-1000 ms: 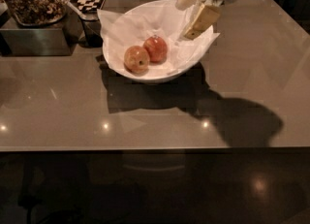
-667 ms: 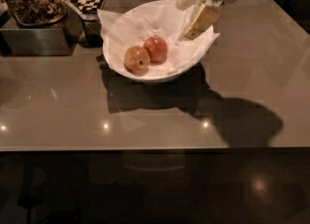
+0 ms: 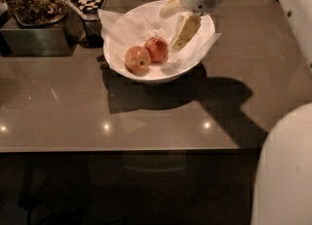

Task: Pick apple from white bowl

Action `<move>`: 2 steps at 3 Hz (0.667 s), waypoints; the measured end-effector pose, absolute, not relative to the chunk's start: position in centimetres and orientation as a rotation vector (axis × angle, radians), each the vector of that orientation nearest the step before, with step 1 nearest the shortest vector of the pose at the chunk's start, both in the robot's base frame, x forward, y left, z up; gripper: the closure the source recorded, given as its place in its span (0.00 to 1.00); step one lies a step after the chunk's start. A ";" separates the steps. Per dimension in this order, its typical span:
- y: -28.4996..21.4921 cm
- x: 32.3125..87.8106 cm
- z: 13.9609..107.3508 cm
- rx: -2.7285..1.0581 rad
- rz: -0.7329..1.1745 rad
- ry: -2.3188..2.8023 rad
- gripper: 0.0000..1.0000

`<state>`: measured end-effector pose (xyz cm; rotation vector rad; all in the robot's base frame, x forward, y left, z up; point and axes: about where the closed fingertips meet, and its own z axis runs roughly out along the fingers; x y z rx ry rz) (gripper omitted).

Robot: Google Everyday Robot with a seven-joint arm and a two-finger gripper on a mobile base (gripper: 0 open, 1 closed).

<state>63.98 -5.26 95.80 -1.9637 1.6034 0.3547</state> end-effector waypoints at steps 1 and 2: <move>-4.3 65.4 94.2 -2.001 0.394 1.590 0.26; -4.0 66.9 93.2 -2.024 0.390 1.583 0.27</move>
Offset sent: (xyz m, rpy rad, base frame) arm 0.0409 0.0047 -0.0302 -0.0606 0.0580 0.0824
